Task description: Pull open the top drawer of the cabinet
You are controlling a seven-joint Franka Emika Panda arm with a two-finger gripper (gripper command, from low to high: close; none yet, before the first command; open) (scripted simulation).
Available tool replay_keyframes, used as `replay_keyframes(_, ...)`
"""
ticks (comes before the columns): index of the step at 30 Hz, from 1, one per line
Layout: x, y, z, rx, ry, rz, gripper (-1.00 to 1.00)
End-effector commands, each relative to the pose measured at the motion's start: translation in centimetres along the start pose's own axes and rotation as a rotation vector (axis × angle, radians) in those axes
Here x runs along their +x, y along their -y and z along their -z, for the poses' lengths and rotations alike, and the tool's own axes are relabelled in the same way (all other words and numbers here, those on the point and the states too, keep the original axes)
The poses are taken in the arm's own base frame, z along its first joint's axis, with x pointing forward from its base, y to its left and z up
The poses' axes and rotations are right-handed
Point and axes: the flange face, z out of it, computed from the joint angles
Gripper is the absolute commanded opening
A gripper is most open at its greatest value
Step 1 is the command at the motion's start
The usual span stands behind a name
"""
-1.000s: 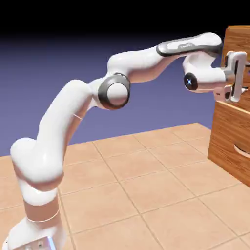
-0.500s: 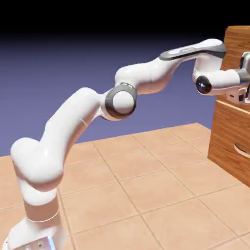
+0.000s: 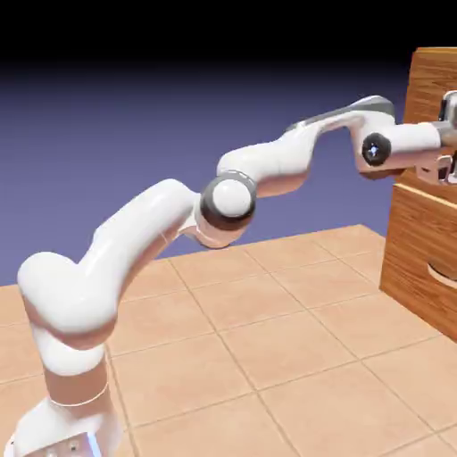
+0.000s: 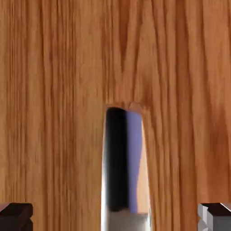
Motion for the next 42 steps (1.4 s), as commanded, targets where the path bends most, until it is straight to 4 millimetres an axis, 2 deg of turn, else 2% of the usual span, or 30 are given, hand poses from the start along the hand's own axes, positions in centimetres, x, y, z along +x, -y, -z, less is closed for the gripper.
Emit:
replay_keyframes(1,-0.3,-0.4,-0.1,-0.006,0.0,0.002,0.0)
replay_keyframes(2,-0.5,-0.8,-0.2,-0.01,0.0,0.004,0.0)
replay_keyframes(3,-0.6,-0.8,-0.2,-0.01,0.0,0.004,-1.0)
replay_keyframes(13,-0.6,-0.9,1.1,-0.011,0.0,0.004,-1.0)
replay_keyframes(22,-0.6,-0.8,3.5,-0.01,0.0,0.004,-1.0)
replay_keyframes(32,-0.6,-0.7,8.6,-0.01,0.0,0.004,-1.0)
replay_keyframes(42,-0.6,-0.7,15.7,-0.01,0.0,0.004,-1.0)
